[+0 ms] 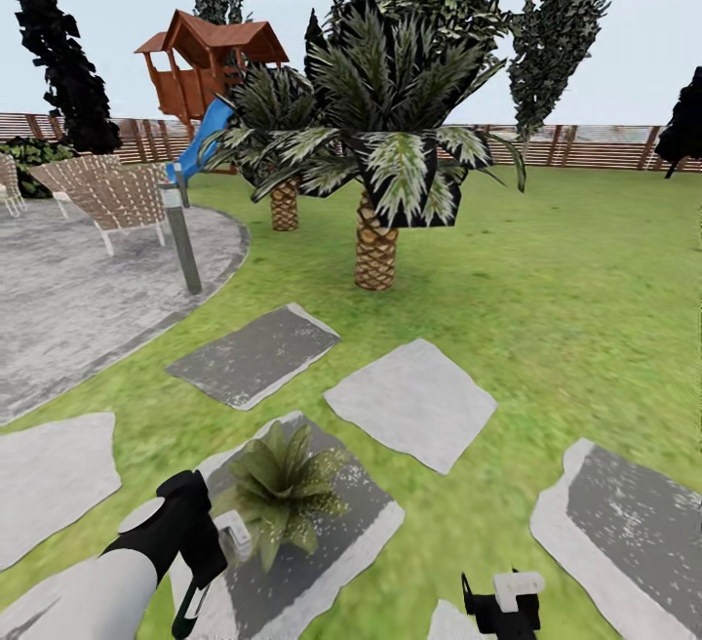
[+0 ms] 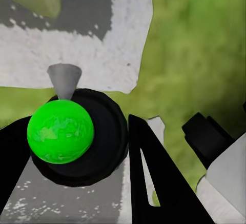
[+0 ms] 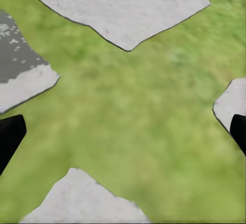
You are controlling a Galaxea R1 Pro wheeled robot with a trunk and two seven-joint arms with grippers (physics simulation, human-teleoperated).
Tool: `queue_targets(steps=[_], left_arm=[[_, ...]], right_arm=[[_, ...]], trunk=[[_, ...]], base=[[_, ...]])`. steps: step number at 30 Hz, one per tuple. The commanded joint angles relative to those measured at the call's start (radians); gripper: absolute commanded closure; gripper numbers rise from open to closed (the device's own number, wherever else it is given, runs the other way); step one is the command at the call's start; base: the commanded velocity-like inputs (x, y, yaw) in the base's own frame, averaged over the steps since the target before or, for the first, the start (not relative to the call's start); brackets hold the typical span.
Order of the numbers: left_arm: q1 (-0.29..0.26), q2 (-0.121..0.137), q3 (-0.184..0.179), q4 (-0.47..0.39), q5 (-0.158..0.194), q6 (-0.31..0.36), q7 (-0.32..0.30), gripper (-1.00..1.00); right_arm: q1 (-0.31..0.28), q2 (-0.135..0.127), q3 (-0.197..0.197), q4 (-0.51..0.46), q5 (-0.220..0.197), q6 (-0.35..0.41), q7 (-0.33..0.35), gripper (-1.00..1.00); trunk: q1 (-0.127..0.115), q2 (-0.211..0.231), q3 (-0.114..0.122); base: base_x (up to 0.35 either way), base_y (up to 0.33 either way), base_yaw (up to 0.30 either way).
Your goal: Pick up the pesticide atomizer in the garden and spray insectifuge to fully cover both potted plants in the garden.
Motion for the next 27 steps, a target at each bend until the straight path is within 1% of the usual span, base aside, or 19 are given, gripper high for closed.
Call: queue_targets(steps=[1,7,15,22,25,27], left_arm=[[0.0,-0.001,0.004,-0.001,-0.005,0.008,-0.006,1.0],[0.0,0.0,0.004,-0.001,-0.005,0.008,-0.006,1.0],[0.0,0.002,0.0,-0.001,-0.007,0.008,-0.006,1.0],[0.0,0.002,0.001,0.0,-0.009,0.008,-0.007,1.0],[0.0,0.002,0.001,0.0,-0.009,0.008,-0.007,1.0],[0.0,0.002,0.001,0.0,-0.009,0.008,-0.007,1.0]], right_arm=[[-0.001,0.0,-0.004,0.001,0.011,-0.003,-0.006,-1.0],[-0.001,0.0,-0.004,0.001,0.011,-0.003,-0.006,-1.0],[0.0,0.0,-0.004,0.001,0.011,-0.003,-0.006,-1.0],[-0.001,0.0,-0.004,0.001,0.011,-0.003,-0.006,-1.0],[-0.001,0.001,-0.004,0.001,0.011,-0.003,-0.006,-1.0],[0.0,0.001,-0.004,0.001,0.011,-0.003,-0.006,-1.0]], trunk=[[-0.001,0.0,-0.001],[-0.001,0.0,-0.001],[-0.001,0.0,-0.001],[-0.001,0.0,-0.001],[-0.001,0.0,-0.001],[-0.001,0.0,-0.001]], base=[[-0.132,0.11,-0.186],[-0.02,0.017,-0.225],[-0.048,0.023,-0.019],[-0.124,0.273,0.0],[-0.047,0.293,0.0],[-0.008,0.127,-0.086]])
